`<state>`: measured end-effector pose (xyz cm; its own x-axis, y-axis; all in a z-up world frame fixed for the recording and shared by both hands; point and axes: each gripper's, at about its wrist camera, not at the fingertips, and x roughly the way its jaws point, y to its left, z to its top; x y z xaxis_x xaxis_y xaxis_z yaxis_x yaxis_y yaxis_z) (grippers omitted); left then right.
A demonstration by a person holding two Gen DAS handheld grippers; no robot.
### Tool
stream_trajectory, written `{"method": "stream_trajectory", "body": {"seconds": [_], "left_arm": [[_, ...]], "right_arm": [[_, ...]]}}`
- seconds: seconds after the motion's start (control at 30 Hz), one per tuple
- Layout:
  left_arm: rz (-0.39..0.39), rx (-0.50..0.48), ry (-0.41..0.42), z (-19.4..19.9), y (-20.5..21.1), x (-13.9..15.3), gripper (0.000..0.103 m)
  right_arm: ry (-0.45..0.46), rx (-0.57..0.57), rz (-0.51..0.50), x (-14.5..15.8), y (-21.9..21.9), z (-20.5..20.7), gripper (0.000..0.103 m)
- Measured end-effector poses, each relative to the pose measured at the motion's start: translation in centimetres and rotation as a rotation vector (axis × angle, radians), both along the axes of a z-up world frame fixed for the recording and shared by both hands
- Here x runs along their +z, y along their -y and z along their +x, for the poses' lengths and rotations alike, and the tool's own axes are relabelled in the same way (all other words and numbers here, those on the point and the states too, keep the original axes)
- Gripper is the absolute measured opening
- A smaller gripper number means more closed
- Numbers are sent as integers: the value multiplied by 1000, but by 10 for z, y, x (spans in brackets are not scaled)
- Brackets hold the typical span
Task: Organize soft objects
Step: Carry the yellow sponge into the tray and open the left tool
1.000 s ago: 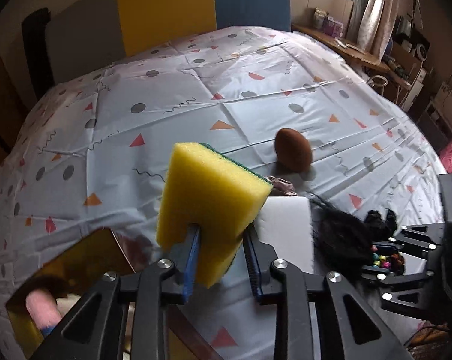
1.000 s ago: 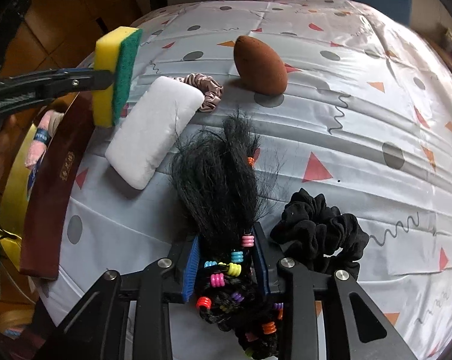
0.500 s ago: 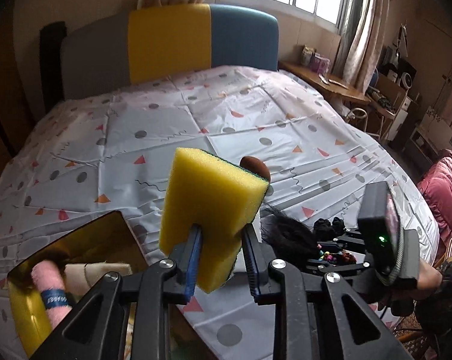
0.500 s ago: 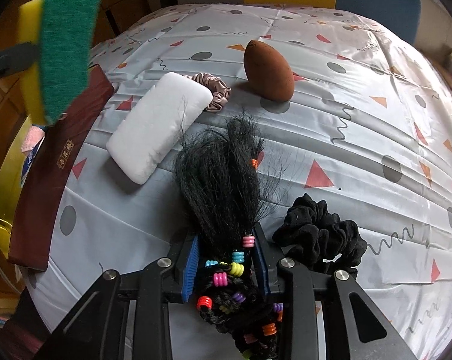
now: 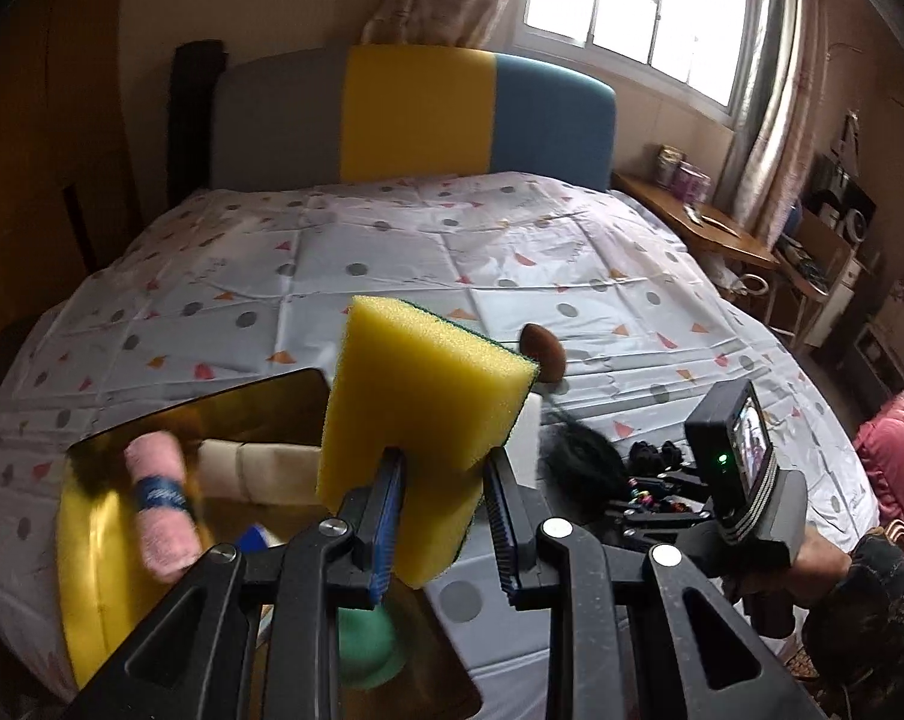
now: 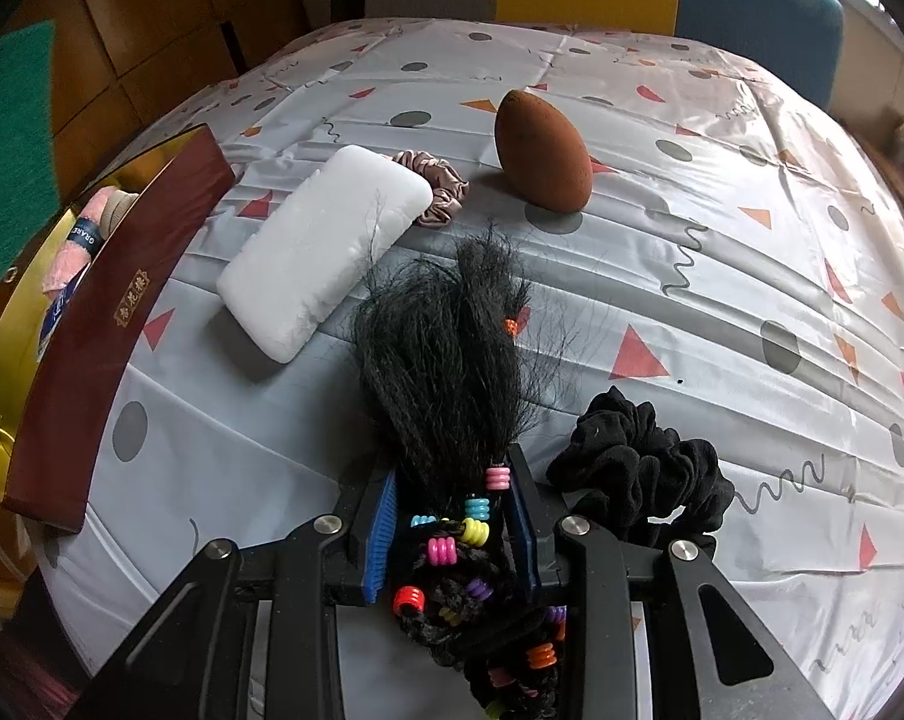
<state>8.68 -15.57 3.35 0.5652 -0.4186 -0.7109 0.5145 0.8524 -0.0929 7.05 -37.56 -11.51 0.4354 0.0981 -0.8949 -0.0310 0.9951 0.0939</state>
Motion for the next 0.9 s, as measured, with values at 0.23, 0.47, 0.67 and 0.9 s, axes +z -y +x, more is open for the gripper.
{"method": "stream_trajectory", "body": {"seconds": [0.23,0.47,0.67,0.9], "left_arm": [[21,84,49,-15,-27,4,26],[10,140,49,-26,-57,2,26],[3,201,31,-30,-89,-7,26],[-9,284,2,-25,-130,-19,26]], "right_arm": [[9,-6,-7,0,-2,-1,33],[19,-17,14,-1,1,-5,33],[27,-28,26,-1,3,-7,33],[35,-36,29,-1,4,-7,33]]}}
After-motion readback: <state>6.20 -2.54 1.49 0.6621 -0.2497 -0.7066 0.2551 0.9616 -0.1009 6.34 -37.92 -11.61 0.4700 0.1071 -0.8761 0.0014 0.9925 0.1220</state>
